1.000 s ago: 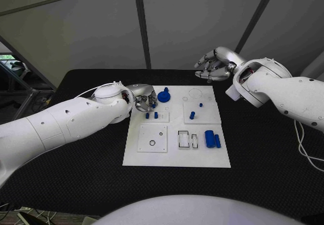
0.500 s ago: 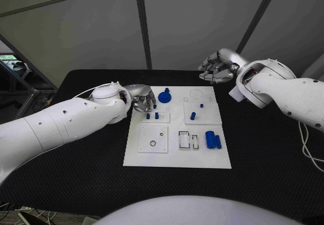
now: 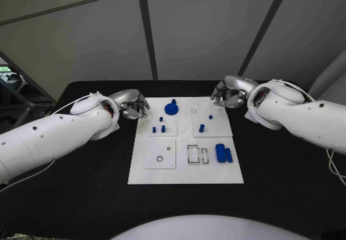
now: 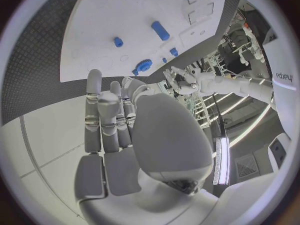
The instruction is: Assemble the parts on the task board
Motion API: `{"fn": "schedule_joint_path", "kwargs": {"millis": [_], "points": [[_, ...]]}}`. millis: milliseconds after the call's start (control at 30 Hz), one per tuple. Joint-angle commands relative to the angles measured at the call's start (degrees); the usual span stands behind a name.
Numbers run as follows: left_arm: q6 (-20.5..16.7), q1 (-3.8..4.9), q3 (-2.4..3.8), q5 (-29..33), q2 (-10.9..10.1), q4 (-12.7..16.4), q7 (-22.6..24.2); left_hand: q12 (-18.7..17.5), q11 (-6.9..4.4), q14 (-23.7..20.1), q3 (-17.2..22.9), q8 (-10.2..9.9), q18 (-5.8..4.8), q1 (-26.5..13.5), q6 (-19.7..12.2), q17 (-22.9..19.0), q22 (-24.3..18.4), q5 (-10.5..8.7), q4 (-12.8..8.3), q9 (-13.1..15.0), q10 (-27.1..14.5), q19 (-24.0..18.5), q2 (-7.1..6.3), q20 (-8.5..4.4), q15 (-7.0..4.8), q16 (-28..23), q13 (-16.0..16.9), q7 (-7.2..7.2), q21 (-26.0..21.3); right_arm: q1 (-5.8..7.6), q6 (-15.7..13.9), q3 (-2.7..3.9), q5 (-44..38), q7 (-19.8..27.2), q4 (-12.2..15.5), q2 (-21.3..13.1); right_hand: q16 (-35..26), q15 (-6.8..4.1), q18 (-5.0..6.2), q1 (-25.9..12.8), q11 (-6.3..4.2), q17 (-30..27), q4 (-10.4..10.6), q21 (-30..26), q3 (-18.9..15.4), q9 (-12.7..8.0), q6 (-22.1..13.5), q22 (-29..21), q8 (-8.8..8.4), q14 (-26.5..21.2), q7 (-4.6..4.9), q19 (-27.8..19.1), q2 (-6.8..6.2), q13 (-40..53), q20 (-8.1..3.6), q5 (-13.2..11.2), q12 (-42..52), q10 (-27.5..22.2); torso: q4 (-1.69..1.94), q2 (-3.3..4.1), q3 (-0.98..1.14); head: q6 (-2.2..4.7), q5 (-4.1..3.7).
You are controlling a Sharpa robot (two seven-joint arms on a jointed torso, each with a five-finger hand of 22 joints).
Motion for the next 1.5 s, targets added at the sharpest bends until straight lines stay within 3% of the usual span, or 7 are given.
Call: {"fn": "schedule_joint_path", "kwargs": {"millis": [33, 300, 467, 600, 700, 1167, 1500], "points": [[-7.31, -0.25, 0.08, 18.11, -1.79, 2.12, 4.26, 0.77, -0.04, -0.29, 0.26, 0.48, -0.96, 0.48, 0.82, -0.70, -0.33, -0.36, 0.12, 0.03, 0.84, -0.26, 0.17, -0.44, -0.11, -0.95, 0.26, 0.04, -0.68, -0.91, 0.76, -0.21, -10.68, -0.53, 0.78, -0.26, 5.07, -0.19, 0.75, -0.05, -0.23, 5.33, -0.68, 1.62, 0.39, -0.10, 0.79, 0.95, -1.02, 2.46, 0.05, 1.20, -0.28, -1.29, -0.14, 0.44, -1.86, 1.43, -0.02, 0.06, 0.05, 0.58, -1.14], [-9.54, -1.63, 0.09, 45.25, -6.45, 9.02, 15.39, 1.32, 0.86, -3.54, -0.04, 0.88, -1.13, 0.39, 1.18, -4.54, -2.54, -0.39, 0.07, -0.56, -1.86, -3.03, 0.36, 0.16, 0.81, -7.27, 0.03, 0.82, -4.88, -2.93, 1.79, -0.51, -15.98, -1.58, 1.43, -0.20, 10.76, -0.13, 0.71, -1.55, 0.01, 11.50, -1.40, 4.11, 1.84, -0.07, 1.92, 2.55, -3.52, 4.06, 0.19, 1.81, -1.10, -3.74, -0.07, 0.48, -6.53, 3.08, 0.04, 0.13, -0.10, 1.60, -3.25], [-9.51, -2.17, 0.09, 53.53, -7.85, 11.61, 19.27, 1.81, 0.91, -3.75, -0.40, 1.06, -1.10, 0.23, 1.30, -5.63, -3.35, -0.36, 0.13, -0.71, -2.17, -3.35, 0.68, 0.41, 0.92, -8.87, -0.06, 0.80, -6.13, -3.77, 2.66, -0.56, -17.29, -2.30, 1.80, -0.25, 11.84, 0.28, 0.67, -2.66, 0.52, 12.63, -1.23, 4.53, 1.83, -0.14, 1.43, 2.84, -4.62, 4.22, 0.60, 1.74, -2.03, -4.61, 0.20, 0.45, -8.34, 2.18, -0.05, 0.13, -0.05, 1.76, -3.35], [-9.95, -2.39, 0.09, 55.87, -8.54, 12.41, 20.66, 1.94, 0.91, -3.73, -0.44, 1.13, -1.09, 0.21, 1.38, -5.79, -3.49, -0.35, 0.16, -0.72, -2.17, -3.34, 0.84, 0.44, 0.95, -9.09, -0.07, 0.85, -6.32, -4.20, 1.81, -0.57, -18.30, -2.78, 1.88, 0.03, 13.04, 0.60, 0.66, -3.27, 0.93, 13.88, -1.20, 4.73, 1.75, -0.16, 0.70, 2.99, -5.47, 4.45, 0.95, 1.67, -2.79, -5.11, 0.44, 0.92, -9.26, 1.56, -0.25, 0.26, 0.06, 1.84, -2.79], [-10.22, -2.48, 0.09, 56.70, -8.81, 12.63, 21.32, 1.95, 0.92, -3.72, -0.44, 1.13, -1.09, 0.21, 1.38, -5.81, -3.50, -0.35, 0.16, -0.73, -2.17, -3.34, 0.84, 0.44, 0.95, -9.11, -0.07, 0.85, -6.34, -4.44, 0.81, -0.58, -18.77, -2.97, 1.79, 0.35, 13.36, 0.67, 0.67, -3.34, 1.03, 14.21, -1.24, 4.81, 1.82, -0.14, 0.60, 3.04, -5.67, 4.49, 1.04, 1.65, -2.88, -5.24, 0.53, 1.08, -9.47, 1.49, -0.03, 0.19, -0.02, 1.84, -2.83], [-10.17, -2.57, 0.09, 57.40, -8.97, 12.77, 22.27, 2.23, 0.93, -3.67, -0.44, 1.24, -1.05, 0.49, 1.47, -6.21, -3.81, -0.29, -0.06, -0.79, -2.28, -3.29, 1.16, 0.46, 0.95, -9.64, -0.12, 0.93, -6.80, -4.70, -1.92, -0.57, -19.16, -3.07, 0.61, 2.07, 14.67, 0.73, 0.74, -2.81, 1.15, 15.56, -1.78, 5.54, 3.24, 0.01, 1.08, 3.50, -6.11, 4.57, 1.32, 1.78, -2.19, -5.55, 0.70, 1.67, -9.97, 1.97, -0.08, 0.13, 0.04, 1.23, -2.47], [-9.69, -2.58, 0.09, 57.42, -8.82, 12.53, 22.00, 2.27, 0.94, -3.67, -0.43, 1.25, -1.05, 0.54, 1.48, -6.27, -3.84, -0.29, -0.10, -0.80, -2.30, -3.28, 1.20, 0.46, 0.96, -9.71, -0.13, 0.95, -6.85, -4.70, -1.16, -0.57, -19.17, -3.11, -0.57, 2.86, 14.97, 0.71, 0.76, -2.70, 1.10, 15.85, -1.98, 5.87, 3.94, 0.07, 1.51, 3.71, -6.17, 4.55, 1.30, 1.74, -1.83, -5.57, 0.72, 1.59, -10.08, 2.34, -0.05, 0.11, 0.04, 1.19, -2.41]]}}
